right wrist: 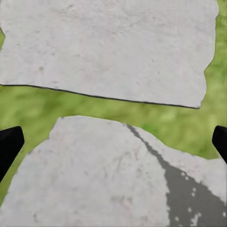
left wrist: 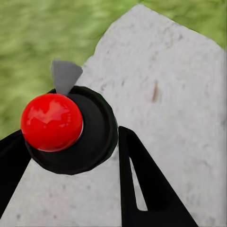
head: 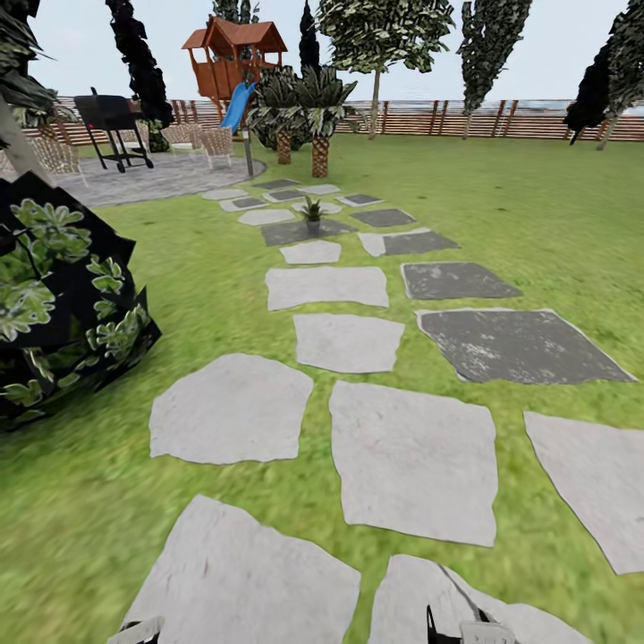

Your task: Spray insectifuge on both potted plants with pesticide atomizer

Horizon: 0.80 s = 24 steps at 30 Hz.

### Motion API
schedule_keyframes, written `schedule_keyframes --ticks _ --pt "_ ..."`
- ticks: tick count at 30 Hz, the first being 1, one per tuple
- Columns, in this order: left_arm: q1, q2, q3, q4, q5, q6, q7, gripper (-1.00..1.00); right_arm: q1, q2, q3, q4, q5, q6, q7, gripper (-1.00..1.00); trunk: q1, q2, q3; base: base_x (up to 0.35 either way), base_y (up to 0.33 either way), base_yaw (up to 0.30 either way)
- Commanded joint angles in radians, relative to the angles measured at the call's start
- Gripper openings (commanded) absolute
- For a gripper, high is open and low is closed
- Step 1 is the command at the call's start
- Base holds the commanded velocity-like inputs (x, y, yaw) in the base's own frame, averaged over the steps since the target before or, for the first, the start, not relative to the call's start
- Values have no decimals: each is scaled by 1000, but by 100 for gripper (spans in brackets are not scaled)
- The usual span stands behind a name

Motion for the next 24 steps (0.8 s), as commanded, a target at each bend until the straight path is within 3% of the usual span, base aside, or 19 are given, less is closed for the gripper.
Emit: schedule_keyframes --ticks 1,24 --pt "-1 0 0 1 7 -3 -5 -100 -1 0 9 1 -6 -2 -4 100 0 0 -1 339 0 0" --pt "-1 -1 -1 1 6 -3 -6 -100 -1 0 9 1 -5 -1 -3 100 0 0 -1 339 0 0"
